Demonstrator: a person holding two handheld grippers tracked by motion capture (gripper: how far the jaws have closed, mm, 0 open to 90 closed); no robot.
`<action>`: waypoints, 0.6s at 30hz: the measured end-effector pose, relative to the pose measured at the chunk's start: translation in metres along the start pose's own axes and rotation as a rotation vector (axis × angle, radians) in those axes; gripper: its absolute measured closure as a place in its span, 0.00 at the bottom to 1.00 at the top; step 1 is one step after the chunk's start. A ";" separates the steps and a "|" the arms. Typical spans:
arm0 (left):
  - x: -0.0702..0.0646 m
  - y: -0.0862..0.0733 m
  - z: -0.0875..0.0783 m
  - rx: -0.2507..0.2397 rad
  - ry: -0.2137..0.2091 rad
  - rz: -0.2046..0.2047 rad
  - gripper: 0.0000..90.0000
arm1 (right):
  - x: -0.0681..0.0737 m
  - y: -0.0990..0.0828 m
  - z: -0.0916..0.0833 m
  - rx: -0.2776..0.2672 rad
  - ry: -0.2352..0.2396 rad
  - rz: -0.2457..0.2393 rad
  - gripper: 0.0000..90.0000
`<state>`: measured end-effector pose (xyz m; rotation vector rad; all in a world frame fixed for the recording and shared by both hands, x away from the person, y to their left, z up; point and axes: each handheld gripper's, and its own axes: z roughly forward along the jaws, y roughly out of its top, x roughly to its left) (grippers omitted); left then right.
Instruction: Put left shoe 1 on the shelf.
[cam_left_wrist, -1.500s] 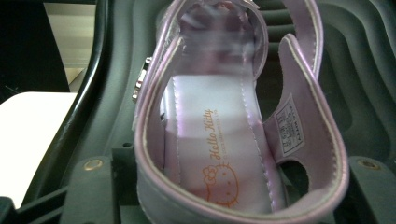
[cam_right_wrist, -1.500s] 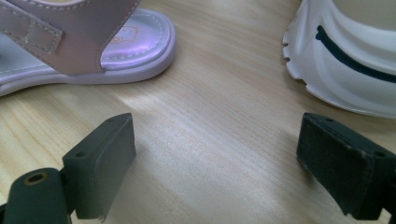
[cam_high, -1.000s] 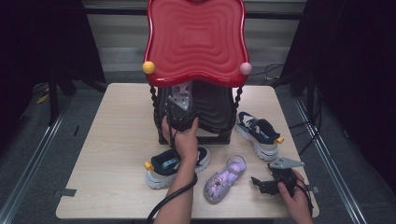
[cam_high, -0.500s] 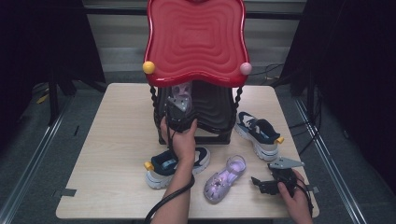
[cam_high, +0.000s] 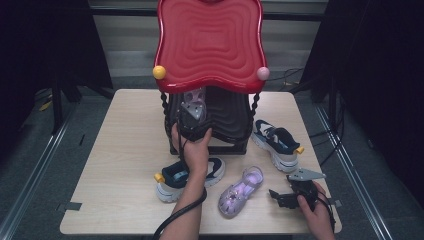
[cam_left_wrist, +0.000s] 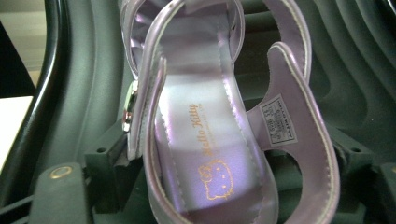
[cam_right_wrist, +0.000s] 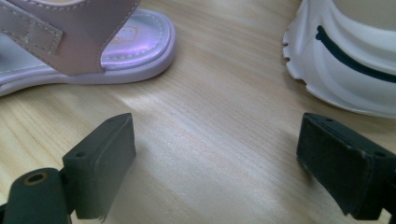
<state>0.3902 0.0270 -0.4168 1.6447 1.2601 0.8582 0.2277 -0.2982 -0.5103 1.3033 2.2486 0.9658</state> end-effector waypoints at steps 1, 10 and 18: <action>0.001 0.001 -0.001 -0.003 -0.005 0.000 0.22 | 0.000 0.000 0.000 0.000 0.000 0.001 0.12; 0.003 0.013 -0.011 -0.003 -0.030 0.016 0.21 | 0.000 0.000 0.000 0.001 0.000 0.002 0.12; 0.009 0.015 -0.023 0.013 -0.041 0.037 0.23 | 0.000 0.000 0.000 -0.001 0.003 -0.005 0.12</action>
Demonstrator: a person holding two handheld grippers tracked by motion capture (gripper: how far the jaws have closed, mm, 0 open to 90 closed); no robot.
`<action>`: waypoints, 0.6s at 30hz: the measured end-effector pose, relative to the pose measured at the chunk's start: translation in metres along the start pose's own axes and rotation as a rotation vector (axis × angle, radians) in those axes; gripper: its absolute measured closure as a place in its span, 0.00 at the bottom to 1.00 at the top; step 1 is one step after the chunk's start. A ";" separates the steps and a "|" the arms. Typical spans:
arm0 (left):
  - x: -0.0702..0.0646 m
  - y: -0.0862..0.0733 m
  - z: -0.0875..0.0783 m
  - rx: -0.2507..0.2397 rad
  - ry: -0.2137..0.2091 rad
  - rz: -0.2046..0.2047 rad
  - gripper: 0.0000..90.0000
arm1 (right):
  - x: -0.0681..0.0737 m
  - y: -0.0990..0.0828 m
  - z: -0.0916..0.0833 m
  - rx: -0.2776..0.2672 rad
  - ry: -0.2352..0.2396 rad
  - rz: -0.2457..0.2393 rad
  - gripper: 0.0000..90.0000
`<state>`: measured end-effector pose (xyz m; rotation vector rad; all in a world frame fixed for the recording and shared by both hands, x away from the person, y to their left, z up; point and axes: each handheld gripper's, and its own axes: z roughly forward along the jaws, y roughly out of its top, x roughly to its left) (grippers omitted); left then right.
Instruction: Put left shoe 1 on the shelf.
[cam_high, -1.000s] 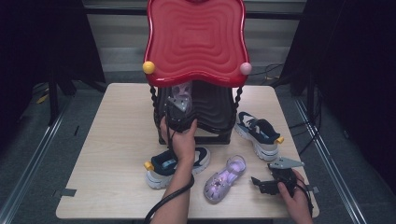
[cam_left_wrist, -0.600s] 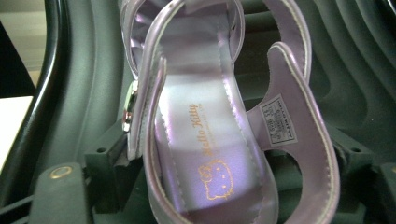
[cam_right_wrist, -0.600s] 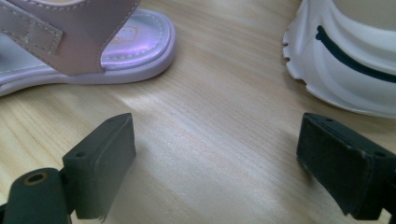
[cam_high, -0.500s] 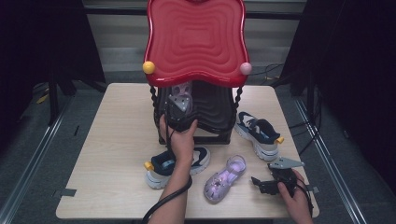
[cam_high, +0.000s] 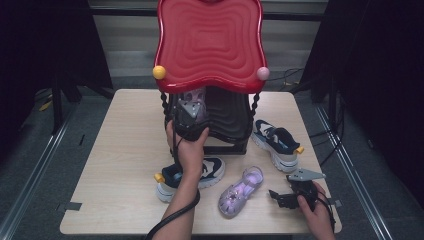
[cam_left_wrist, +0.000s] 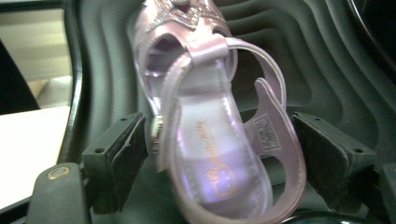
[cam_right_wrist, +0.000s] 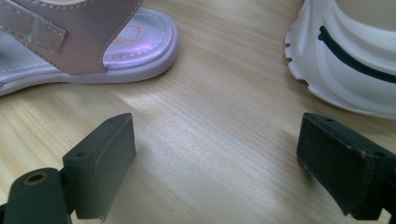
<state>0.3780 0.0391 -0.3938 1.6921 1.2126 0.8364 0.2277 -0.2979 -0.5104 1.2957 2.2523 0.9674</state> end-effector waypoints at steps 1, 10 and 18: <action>0.001 0.000 -0.001 0.006 -0.006 0.002 0.23 | 0.000 0.000 0.000 0.000 0.000 0.000 0.12; 0.008 0.003 -0.010 0.026 -0.050 0.006 0.23 | 0.000 0.000 0.000 0.000 0.000 0.000 0.12; 0.009 0.008 -0.019 0.057 -0.102 0.012 0.22 | 0.000 0.000 0.000 0.002 0.000 0.000 0.12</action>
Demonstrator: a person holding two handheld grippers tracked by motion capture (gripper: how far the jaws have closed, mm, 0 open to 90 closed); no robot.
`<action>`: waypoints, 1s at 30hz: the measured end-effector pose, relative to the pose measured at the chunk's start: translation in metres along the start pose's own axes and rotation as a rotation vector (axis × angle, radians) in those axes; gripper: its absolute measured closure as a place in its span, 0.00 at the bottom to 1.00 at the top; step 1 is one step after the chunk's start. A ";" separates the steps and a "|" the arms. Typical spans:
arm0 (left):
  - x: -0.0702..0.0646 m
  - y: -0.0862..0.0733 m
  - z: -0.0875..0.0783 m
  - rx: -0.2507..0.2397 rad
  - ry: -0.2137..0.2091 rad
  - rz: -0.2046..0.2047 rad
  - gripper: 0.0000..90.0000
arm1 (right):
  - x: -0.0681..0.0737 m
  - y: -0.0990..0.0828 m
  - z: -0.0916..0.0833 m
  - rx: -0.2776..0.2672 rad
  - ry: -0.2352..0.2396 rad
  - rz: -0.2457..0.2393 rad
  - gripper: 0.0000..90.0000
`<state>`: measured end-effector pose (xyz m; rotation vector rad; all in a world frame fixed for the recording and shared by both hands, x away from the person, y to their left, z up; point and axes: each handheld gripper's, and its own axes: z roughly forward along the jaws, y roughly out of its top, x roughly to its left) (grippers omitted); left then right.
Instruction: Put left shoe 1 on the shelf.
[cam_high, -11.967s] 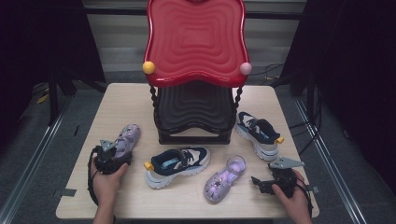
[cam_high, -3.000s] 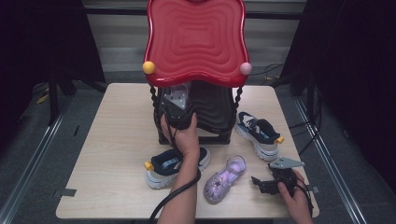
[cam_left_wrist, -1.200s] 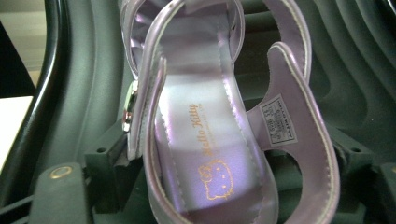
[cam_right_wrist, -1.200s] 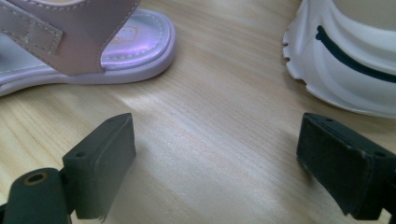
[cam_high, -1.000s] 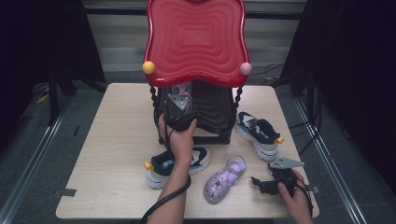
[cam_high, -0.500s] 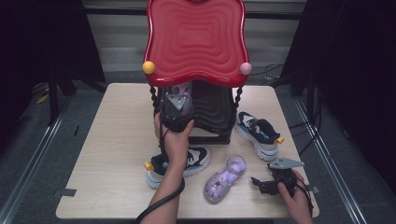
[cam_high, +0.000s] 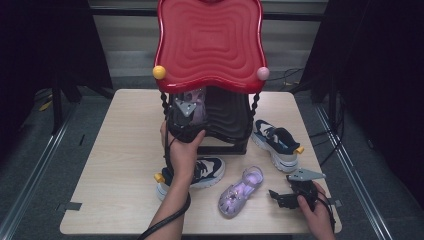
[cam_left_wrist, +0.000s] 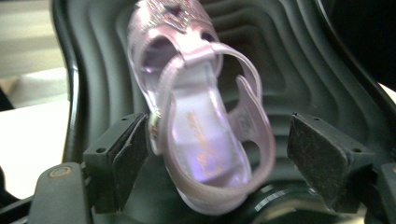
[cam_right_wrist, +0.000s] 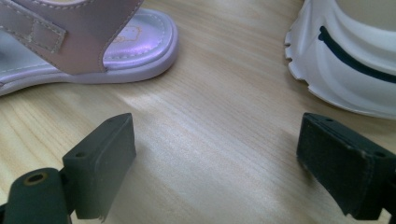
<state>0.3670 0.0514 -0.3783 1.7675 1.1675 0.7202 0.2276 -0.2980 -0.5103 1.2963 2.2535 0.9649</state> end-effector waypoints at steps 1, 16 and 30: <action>0.000 0.000 0.000 0.006 -0.004 0.005 0.22 | 0.000 0.000 0.000 0.000 0.000 0.000 0.12; 0.009 -0.010 -0.009 0.081 -0.095 0.040 0.22 | 0.000 0.000 0.000 0.000 0.000 0.000 0.12; 0.023 -0.021 -0.025 0.124 -0.209 0.072 0.23 | 0.000 0.000 0.000 0.000 0.000 0.000 0.12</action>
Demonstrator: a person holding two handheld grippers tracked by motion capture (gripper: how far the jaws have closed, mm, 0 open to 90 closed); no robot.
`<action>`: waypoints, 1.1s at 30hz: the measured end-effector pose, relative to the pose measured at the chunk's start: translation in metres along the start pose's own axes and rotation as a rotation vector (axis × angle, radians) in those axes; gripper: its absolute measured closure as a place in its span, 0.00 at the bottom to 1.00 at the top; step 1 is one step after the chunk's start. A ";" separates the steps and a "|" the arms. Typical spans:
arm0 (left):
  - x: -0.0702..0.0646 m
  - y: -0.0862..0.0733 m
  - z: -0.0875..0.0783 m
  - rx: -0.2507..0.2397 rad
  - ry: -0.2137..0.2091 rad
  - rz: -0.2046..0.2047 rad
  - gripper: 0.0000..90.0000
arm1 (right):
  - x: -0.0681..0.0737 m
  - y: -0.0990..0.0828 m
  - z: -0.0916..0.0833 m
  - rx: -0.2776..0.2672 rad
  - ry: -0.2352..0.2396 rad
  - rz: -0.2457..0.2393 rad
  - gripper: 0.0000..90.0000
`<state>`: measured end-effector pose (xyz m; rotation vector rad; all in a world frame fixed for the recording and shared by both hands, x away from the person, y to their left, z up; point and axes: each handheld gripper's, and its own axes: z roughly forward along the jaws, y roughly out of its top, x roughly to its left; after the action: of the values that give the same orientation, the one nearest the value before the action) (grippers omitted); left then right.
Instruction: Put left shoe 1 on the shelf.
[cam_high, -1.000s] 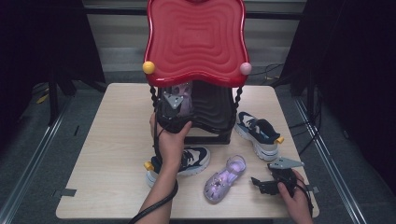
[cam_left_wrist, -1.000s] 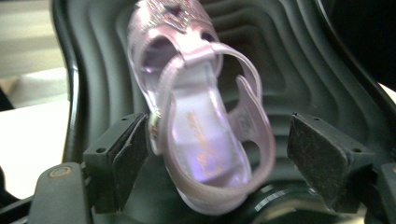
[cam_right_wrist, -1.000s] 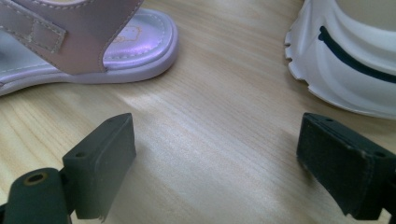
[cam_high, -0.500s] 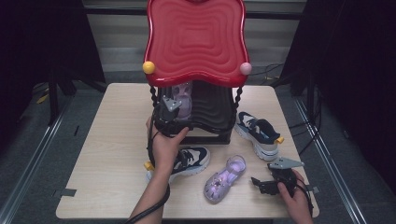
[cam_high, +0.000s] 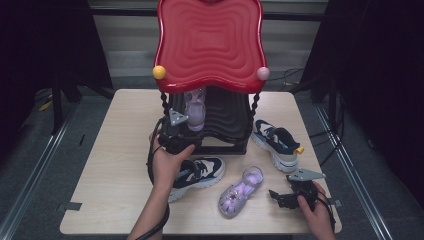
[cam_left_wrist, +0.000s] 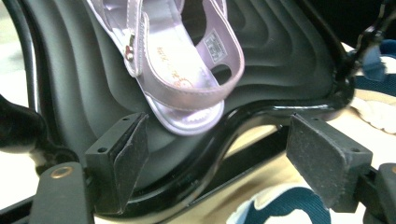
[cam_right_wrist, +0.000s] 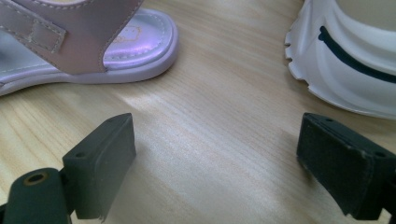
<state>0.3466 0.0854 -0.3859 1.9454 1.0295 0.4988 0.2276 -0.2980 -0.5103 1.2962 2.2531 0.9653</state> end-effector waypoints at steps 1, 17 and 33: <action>0.000 0.000 -0.001 0.001 -0.003 -0.001 0.23 | 0.000 0.000 0.000 -0.001 0.000 -0.002 0.12; 0.020 -0.020 -0.017 0.038 -0.044 -0.002 0.23 | 0.000 0.000 0.000 0.000 0.000 -0.001 0.12; 0.044 -0.037 -0.035 0.065 -0.050 -0.025 0.23 | 0.000 0.000 0.000 -0.003 0.001 -0.005 0.12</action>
<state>0.3314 0.1503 -0.3993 1.9896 1.0485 0.4049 0.2279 -0.2981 -0.5105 1.2886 2.2537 0.9671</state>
